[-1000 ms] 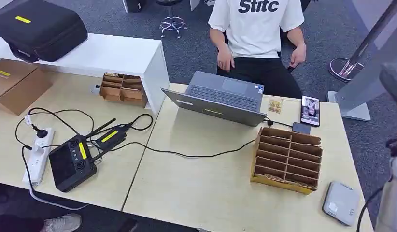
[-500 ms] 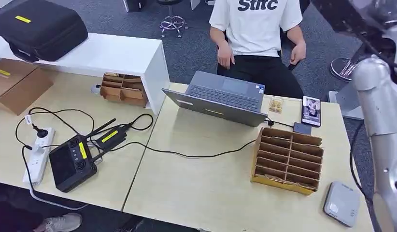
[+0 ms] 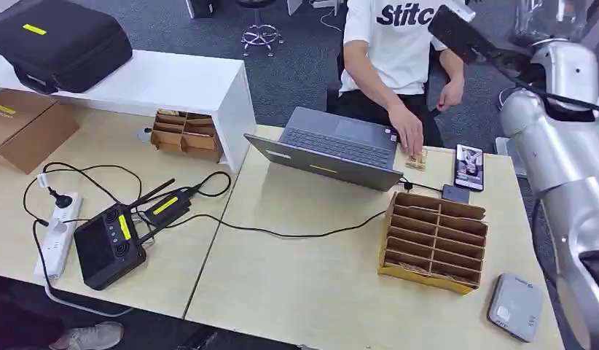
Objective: Pass the card to the sensor for recognition and then transmit it.
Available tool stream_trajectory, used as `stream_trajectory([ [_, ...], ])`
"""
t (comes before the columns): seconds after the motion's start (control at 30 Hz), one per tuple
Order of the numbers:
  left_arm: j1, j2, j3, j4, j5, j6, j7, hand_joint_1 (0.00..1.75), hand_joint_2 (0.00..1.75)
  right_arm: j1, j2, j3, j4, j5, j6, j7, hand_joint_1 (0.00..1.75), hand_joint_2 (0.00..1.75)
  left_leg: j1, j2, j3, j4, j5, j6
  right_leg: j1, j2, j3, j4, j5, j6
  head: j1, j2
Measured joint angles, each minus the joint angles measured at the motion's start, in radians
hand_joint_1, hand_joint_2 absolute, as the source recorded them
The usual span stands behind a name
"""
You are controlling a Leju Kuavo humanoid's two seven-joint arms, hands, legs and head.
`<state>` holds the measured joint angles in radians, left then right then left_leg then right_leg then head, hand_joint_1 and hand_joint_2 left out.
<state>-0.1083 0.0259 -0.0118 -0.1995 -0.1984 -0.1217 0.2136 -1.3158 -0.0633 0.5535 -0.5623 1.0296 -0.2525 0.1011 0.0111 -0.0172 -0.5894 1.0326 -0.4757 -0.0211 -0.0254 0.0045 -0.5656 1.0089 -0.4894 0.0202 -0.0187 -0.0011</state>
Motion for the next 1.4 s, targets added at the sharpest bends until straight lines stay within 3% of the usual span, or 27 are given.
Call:
stream_trajectory([
  [0.47, -0.001, 0.000, 0.000, 0.000, -0.008, 0.000, 0.000, 0.00, 1.75, 0.000, 0.017, 0.009, 0.050, -0.007, 0.016, -0.020, 0.00, 1.75, 0.000, 0.000, 0.000, 0.000, 0.000, 0.000, 0.000, 0.000, 0.000, 0.000, 0.000, 0.000, 0.000, 0.000],
  [0.53, -0.001, 0.000, 0.000, 0.000, -0.008, 0.001, 0.000, 0.00, 1.75, 0.001, 0.018, 0.010, 0.053, -0.010, 0.017, -0.023, 0.23, 1.75, 0.000, 0.000, 0.000, 0.000, 0.000, 0.000, 0.000, 0.000, 0.000, 0.000, 0.000, 0.000, 0.000, 0.000],
  [0.6, 0.000, 0.000, 0.000, 0.000, -0.008, 0.002, 0.000, 0.00, 1.75, 0.001, 0.018, 0.010, 0.057, -0.014, 0.018, -0.028, 1.29, 1.75, 0.000, 0.000, 0.000, 0.000, 0.000, 0.000, 0.000, 0.000, 0.000, 0.000, 0.000, 0.000, 0.000, 0.000],
  [0.67, 0.000, 0.001, 0.000, 0.000, -0.008, 0.002, -0.001, 0.00, 1.75, 0.001, 0.018, 0.010, 0.060, -0.016, 0.019, -0.033, 1.38, 1.75, 0.000, 0.000, 0.000, 0.000, 0.000, 0.000, 0.000, 0.000, 0.000, 0.000, 0.000, 0.000, 0.000, 0.000],
  [0.73, 0.000, 0.002, 0.000, 0.000, -0.008, 0.002, -0.001, 0.00, 1.75, 0.003, 0.018, 0.010, 0.063, -0.023, 0.021, -0.039, 1.62, 1.75, 0.000, 0.000, 0.000, 0.000, 0.000, 0.000, 0.000, 0.000, -0.001, 0.000, 0.000, 0.000, 0.000, 0.000],
  [0.9, 0.000, 0.003, 0.000, 0.000, -0.008, 0.002, -0.001, 0.00, 1.75, 0.008, 0.017, 0.010, 0.065, -0.025, 0.021, -0.042, 1.75, 1.75, 0.000, 0.000, 0.000, 0.000, 0.000, 0.000, 0.000, 0.000, -0.001, 0.000, 0.000, 0.000, 0.000, 0.000],
  [1.23, 0.000, 0.004, 0.000, 0.000, -0.008, 0.003, -0.003, 0.00, 1.75, 0.012, 0.017, 0.009, 0.067, -0.034, 0.016, -0.074, 1.75, 1.75, 0.000, 0.000, 0.000, 0.000, 0.000, 0.000, 0.000, 0.000, -0.001, 0.000, 0.000, 0.000, 0.000, 0.000],
  [1.4, 0.002, 0.004, 0.000, 0.000, -0.004, 0.003, -0.009, 0.00, 1.75, 0.016, 0.018, -0.017, 0.064, -0.130, 0.066, -0.155, 1.75, 1.75, 0.000, 0.000, 0.000, 0.000, 0.000, 0.000, 0.000, 0.000, -0.001, 0.000, 0.000, 0.000, 0.000, 0.000],
])
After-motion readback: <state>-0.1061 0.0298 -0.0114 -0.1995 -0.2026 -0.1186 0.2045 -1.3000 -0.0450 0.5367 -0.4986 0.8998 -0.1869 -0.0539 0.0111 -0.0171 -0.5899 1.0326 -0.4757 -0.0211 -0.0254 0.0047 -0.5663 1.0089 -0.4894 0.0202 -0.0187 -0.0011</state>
